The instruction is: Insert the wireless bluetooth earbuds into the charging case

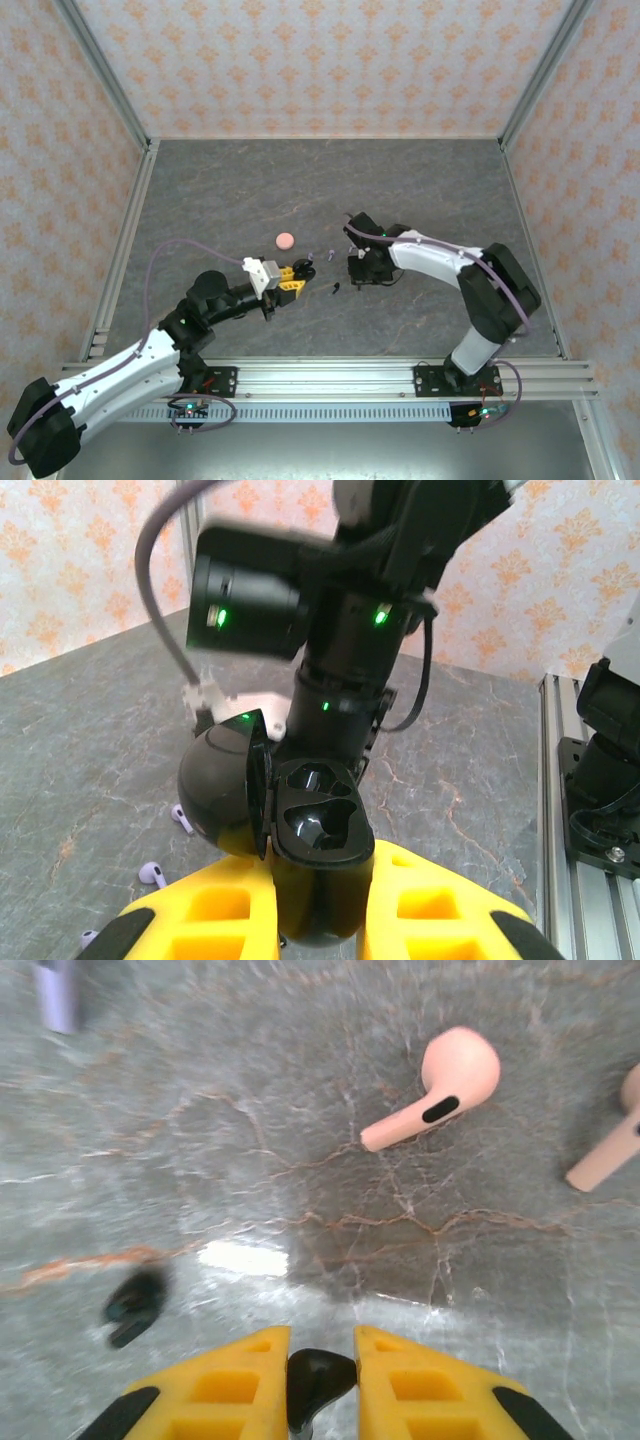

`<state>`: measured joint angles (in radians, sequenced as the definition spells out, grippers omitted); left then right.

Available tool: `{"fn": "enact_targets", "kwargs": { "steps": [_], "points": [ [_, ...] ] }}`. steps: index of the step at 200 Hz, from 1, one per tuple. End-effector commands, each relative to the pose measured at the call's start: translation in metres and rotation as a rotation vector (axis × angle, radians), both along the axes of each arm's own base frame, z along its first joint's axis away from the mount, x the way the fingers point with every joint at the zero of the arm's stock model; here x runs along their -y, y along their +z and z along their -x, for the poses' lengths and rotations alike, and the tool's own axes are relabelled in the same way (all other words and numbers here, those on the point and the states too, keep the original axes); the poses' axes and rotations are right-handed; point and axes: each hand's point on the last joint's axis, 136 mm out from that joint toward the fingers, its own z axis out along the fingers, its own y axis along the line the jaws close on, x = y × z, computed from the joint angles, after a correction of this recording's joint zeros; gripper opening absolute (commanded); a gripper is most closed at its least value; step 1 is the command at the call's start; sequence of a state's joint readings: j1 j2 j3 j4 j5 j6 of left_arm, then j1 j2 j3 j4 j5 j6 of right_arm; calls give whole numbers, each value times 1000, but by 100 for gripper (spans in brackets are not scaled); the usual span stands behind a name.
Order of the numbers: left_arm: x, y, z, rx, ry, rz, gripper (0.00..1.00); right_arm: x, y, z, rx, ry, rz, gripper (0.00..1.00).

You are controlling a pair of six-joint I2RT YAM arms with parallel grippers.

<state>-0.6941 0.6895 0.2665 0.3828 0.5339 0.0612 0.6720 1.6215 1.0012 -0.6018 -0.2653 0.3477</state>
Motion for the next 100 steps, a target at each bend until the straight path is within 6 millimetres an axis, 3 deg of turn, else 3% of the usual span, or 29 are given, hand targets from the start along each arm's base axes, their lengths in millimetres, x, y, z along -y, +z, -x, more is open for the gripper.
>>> {"fn": "enact_targets", "kwargs": {
  "steps": [1,49,67,100],
  "points": [
    [1,21,-6,67,22,39,0,-3,42,-8,126,-16,-74,19],
    [4,23,-15,77,44,55,0,-28,139,-3,391,-29,-379,19],
    [5,25,-18,75,50,68,0,-37,186,8,532,-8,-523,19],
    [9,26,-22,67,48,69,0,-48,233,25,694,23,-696,19]
  ]
}}
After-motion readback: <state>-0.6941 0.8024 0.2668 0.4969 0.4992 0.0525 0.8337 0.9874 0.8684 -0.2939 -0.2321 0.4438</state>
